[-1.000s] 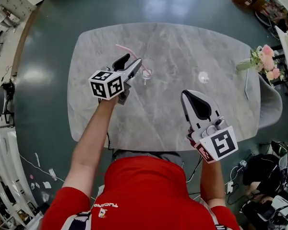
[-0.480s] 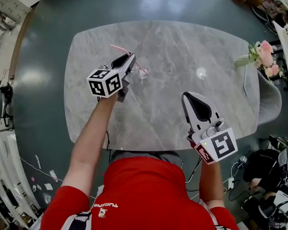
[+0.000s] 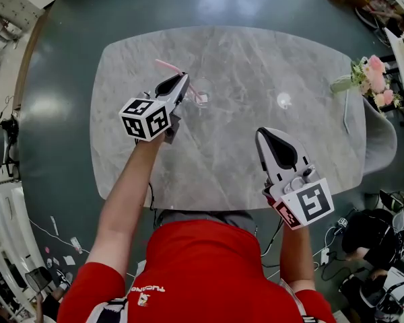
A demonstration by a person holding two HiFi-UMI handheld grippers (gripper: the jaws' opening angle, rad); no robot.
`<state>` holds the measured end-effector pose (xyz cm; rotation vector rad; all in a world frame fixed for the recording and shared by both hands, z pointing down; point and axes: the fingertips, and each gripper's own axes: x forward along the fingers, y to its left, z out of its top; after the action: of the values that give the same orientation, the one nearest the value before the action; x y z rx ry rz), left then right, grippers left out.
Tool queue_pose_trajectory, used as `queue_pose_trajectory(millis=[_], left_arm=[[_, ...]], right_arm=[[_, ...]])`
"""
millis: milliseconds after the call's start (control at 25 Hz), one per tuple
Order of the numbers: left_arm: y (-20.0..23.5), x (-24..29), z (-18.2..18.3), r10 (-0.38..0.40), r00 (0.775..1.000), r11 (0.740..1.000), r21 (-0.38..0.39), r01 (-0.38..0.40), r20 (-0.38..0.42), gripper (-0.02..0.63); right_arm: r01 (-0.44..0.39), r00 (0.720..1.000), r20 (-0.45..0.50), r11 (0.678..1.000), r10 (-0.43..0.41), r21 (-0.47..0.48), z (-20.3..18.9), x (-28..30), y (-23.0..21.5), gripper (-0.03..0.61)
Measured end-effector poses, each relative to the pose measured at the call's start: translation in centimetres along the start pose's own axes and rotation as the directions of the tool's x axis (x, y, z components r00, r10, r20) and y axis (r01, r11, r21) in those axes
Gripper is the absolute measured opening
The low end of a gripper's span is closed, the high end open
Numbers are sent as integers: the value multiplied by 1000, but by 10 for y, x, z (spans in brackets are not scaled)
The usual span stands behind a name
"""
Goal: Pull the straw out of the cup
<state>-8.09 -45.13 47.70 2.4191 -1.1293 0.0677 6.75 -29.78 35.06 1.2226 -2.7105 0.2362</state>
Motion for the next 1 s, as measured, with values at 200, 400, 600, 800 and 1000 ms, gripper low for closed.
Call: queue_pose_trajectory(millis=[200, 400, 600, 800, 1000], left_arm=[[-15, -9, 23, -24, 998, 1000, 22, 22, 65, 29], [-38, -32, 50, -46, 989, 998, 51, 39, 142, 29], [-64, -68, 76, -66, 974, 997, 59, 54, 215, 29], [-89, -107, 94, -53, 963, 996, 78, 34, 264, 29], [-105, -142, 107, -32, 948, 994, 112, -4, 316, 29]], right_arm=[[2, 1000, 10, 1000, -2, 0, 3, 1, -2, 1], [-2, 1000, 23, 1000, 2, -12, 10, 2, -1, 2], [-16, 999, 50, 1000, 17, -20, 20, 3, 5, 2], [-32, 996, 85, 999, 34, -22, 28, 2, 11, 2], [-56, 992, 116, 998, 58, -19, 36, -1, 21, 1]])
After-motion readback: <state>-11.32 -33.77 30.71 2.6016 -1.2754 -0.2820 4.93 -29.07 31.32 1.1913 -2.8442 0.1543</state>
